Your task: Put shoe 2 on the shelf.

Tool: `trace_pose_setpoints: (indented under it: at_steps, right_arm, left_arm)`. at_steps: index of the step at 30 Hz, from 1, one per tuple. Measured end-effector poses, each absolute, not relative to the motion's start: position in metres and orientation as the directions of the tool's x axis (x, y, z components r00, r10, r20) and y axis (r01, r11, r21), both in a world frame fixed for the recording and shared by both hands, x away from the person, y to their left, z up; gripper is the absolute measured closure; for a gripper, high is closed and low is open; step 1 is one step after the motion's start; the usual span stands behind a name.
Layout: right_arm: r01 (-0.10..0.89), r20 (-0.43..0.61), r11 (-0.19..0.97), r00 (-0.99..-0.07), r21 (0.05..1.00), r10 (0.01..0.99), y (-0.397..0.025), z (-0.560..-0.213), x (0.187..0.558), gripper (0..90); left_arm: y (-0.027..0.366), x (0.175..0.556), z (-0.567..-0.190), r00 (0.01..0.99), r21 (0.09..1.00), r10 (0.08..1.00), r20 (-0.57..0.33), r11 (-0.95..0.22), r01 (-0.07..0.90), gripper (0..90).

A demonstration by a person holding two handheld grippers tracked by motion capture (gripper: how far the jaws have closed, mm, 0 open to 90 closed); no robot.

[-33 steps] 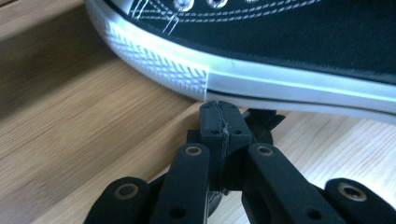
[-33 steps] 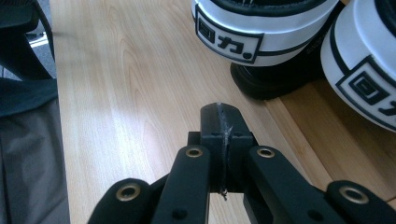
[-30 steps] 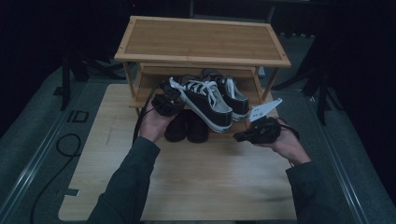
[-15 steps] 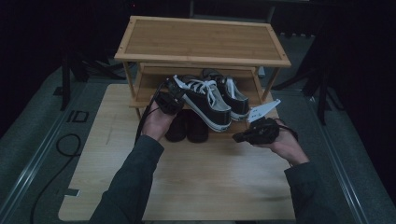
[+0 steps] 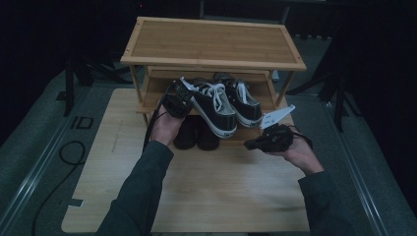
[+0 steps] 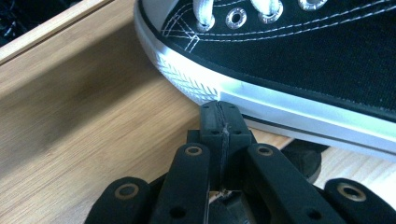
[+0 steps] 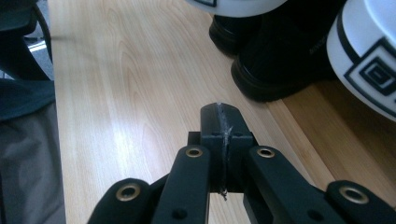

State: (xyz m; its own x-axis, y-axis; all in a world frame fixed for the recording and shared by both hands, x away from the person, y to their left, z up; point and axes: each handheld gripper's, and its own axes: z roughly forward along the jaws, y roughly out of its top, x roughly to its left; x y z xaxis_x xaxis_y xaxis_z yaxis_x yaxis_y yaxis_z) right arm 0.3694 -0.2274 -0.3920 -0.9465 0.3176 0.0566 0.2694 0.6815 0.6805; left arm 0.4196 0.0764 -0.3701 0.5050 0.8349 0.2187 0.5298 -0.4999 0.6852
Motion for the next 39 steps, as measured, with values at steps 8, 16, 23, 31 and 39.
trace_pose_setpoints:
  at_steps: [8,16,23,31,39]
  right_arm:
    - [0.233,0.043,0.662,-0.956,0.713,0.29,-0.217,-0.381,0.364,89.6]
    - [0.206,0.045,0.64,-0.965,0.74,0.258,-0.204,-0.374,0.361,89.6]
    - [0.189,0.034,0.635,-0.968,0.749,0.248,-0.193,-0.369,0.363,89.7]
    - [0.187,0.038,0.622,-0.969,0.76,0.244,-0.183,-0.365,0.365,89.7]
    - [0.184,0.035,0.62,-0.969,0.762,0.245,-0.18,-0.365,0.367,89.7]
  left_arm:
    - [0.078,0.426,-0.371,0.484,0.69,0.851,0.205,-0.476,0.545,90.0]
    - [0.079,0.427,-0.372,0.498,0.668,0.839,0.219,-0.501,0.55,90.0]
    - [0.08,0.427,-0.373,0.5,0.683,0.844,0.193,-0.481,0.549,90.0]
    - [0.082,0.427,-0.373,0.495,0.686,0.849,0.183,-0.471,0.554,90.0]
    - [0.087,0.426,-0.372,0.499,0.686,0.849,0.172,-0.467,0.558,89.9]
